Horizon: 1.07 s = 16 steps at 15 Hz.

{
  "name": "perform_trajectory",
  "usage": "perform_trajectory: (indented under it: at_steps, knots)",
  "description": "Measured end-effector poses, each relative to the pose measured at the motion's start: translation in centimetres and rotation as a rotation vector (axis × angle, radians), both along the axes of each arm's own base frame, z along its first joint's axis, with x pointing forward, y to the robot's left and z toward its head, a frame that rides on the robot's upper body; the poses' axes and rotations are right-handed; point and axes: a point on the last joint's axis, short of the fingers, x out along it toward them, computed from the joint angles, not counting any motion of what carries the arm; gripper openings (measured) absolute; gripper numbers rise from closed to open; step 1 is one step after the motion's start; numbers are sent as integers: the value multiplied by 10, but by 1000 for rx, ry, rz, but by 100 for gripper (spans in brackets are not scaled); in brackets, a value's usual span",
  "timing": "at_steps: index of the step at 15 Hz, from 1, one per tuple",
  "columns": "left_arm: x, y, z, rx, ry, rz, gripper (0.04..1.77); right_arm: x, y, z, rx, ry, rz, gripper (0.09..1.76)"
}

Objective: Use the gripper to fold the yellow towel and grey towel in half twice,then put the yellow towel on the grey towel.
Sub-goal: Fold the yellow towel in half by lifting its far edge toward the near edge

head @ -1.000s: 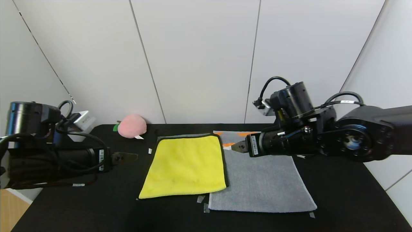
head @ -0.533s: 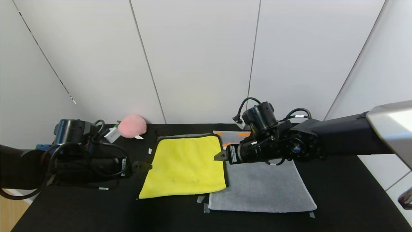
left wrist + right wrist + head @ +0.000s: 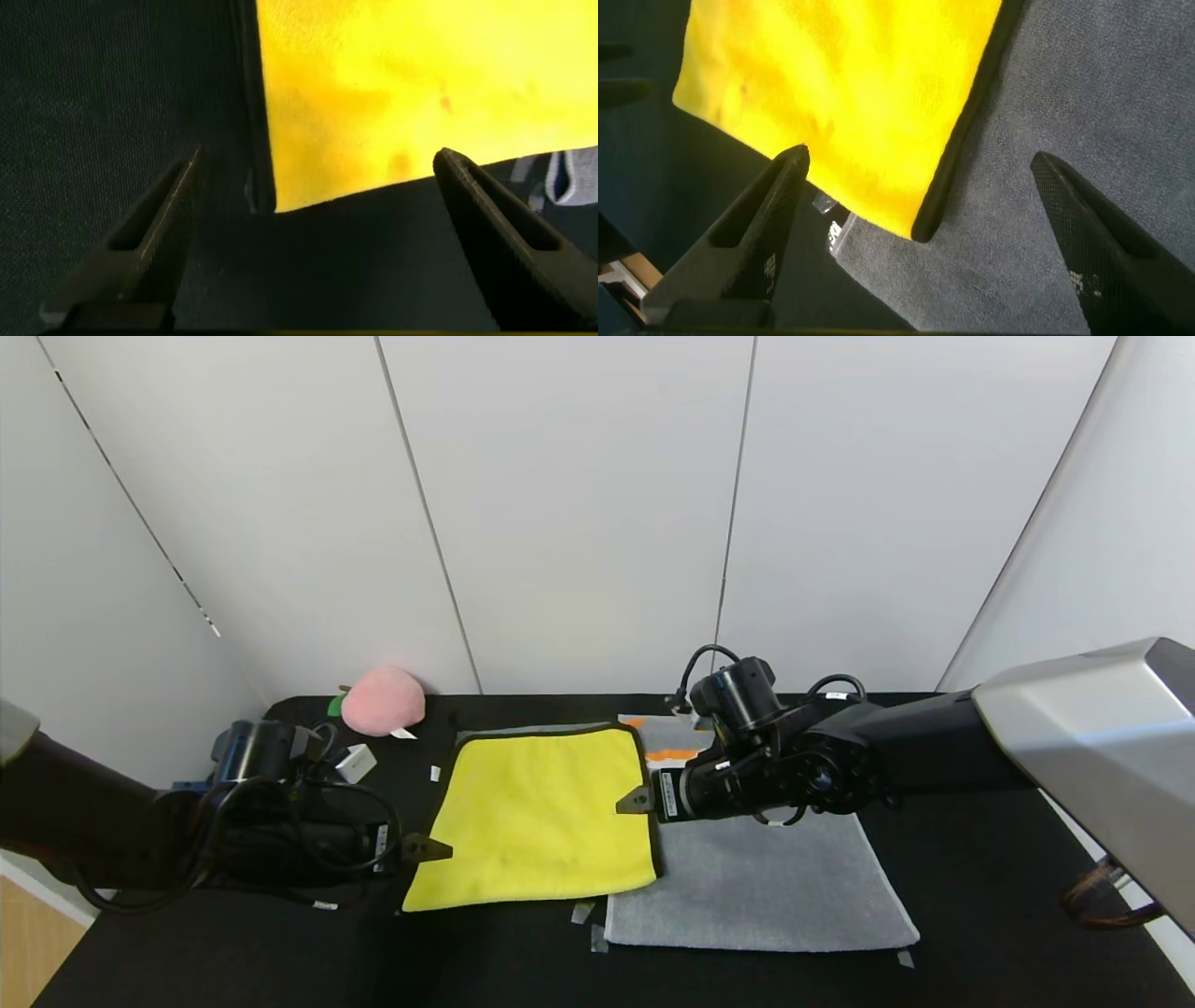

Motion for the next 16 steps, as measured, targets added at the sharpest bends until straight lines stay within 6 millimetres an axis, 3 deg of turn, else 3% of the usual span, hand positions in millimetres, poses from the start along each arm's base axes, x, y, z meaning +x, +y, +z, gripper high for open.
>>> perform_trajectory:
  at_steps: [9,16]
  knots:
    - [1,-2,-25,-1,71,-9,172,3,2,1,4,-6,-3,171]
    - [1,-9,-29,-20,82,-46,172,2,2,1,2,-8,-3,171]
